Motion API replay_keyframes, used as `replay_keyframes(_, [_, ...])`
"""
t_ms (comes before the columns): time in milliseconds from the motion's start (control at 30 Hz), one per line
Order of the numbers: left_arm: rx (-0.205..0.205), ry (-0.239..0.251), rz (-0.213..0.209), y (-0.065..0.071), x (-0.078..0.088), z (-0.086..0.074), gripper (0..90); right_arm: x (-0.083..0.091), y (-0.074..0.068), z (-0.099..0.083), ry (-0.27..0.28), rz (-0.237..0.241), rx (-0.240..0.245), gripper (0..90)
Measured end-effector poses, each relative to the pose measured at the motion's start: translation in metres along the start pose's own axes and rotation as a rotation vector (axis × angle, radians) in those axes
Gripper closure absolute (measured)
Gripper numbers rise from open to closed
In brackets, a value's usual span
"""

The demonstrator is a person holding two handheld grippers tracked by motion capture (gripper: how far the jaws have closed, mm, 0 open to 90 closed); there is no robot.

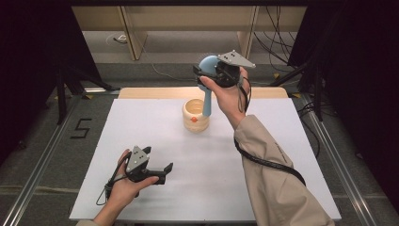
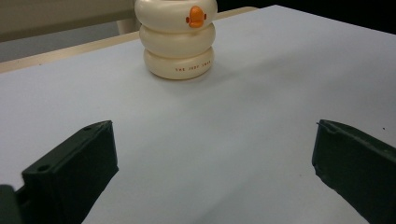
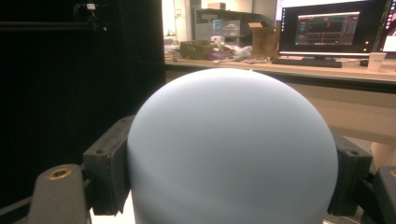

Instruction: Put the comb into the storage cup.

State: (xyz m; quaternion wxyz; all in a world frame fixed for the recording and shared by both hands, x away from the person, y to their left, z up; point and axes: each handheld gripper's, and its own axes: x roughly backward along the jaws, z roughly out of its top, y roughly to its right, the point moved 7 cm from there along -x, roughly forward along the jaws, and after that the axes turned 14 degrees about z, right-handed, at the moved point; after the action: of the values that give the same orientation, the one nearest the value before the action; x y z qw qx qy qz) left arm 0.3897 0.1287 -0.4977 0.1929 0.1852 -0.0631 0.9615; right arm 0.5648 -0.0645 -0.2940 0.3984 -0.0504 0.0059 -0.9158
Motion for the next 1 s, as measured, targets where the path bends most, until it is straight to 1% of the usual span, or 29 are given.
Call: replay_keyframes(1000, [-0.001,0.001,-0.002,0.0006,-0.0001,0.0001,0.0,-0.0097,0.0015,-0.0007,0.008,-0.003,-0.006,21.4])
